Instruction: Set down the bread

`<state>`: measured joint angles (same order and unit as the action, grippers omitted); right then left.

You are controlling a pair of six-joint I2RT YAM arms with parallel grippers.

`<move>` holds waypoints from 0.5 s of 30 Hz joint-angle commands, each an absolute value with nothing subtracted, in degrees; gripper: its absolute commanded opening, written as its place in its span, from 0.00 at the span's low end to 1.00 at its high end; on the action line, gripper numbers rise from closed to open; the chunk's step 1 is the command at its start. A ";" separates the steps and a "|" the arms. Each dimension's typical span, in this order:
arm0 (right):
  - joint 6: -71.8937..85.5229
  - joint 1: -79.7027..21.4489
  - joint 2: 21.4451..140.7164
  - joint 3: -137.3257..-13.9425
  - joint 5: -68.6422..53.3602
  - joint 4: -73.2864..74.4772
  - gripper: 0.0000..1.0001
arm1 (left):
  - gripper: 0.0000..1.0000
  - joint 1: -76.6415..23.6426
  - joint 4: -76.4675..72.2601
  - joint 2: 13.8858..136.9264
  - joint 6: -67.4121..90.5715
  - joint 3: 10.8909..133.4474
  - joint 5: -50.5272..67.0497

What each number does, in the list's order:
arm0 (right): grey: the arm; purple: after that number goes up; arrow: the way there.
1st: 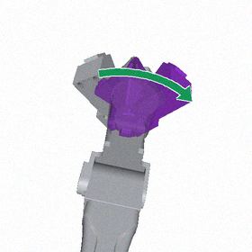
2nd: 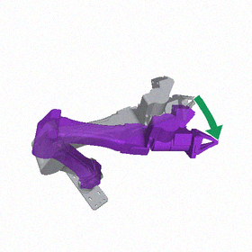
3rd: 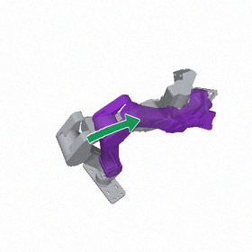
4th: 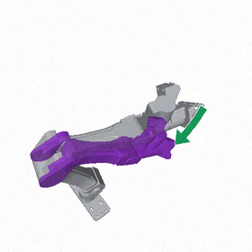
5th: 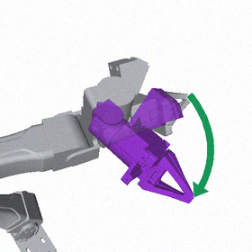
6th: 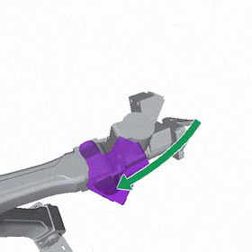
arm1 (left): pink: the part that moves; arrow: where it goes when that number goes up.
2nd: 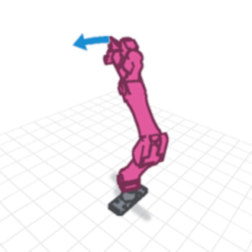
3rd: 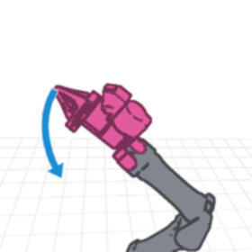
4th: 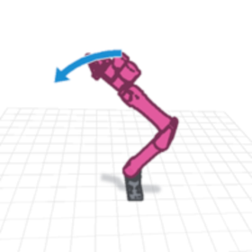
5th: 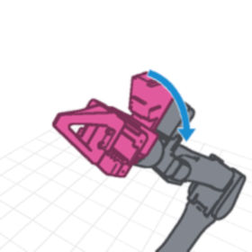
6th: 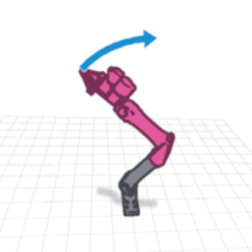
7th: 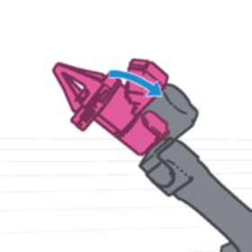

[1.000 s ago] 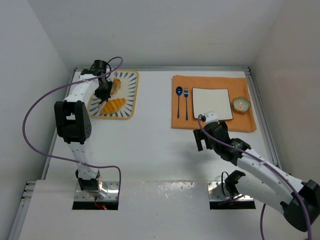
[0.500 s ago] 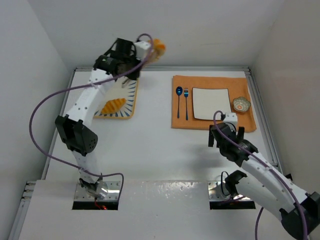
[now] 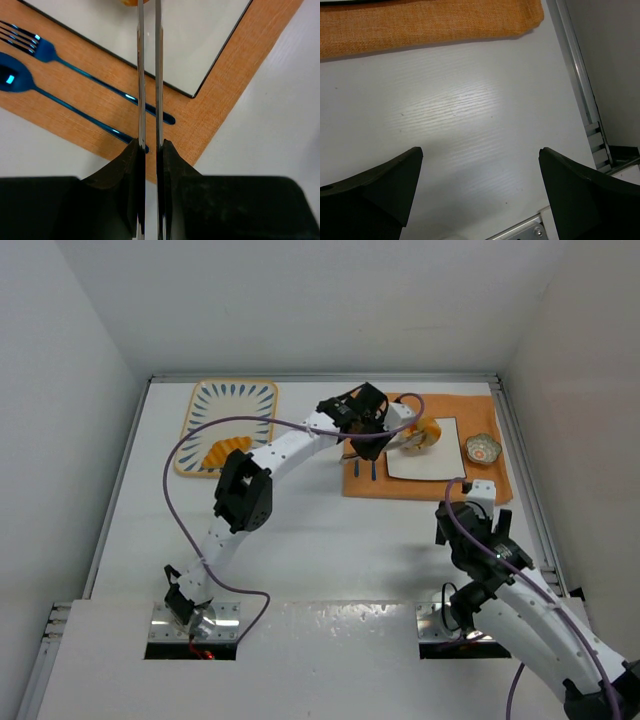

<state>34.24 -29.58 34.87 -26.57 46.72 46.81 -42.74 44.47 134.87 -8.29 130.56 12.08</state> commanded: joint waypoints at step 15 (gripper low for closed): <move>28.39 -29.44 35.77 -29.09 43.78 43.86 0.99 | 0.50 -42.80 39.55 127.98 -6.06 129.54 13.97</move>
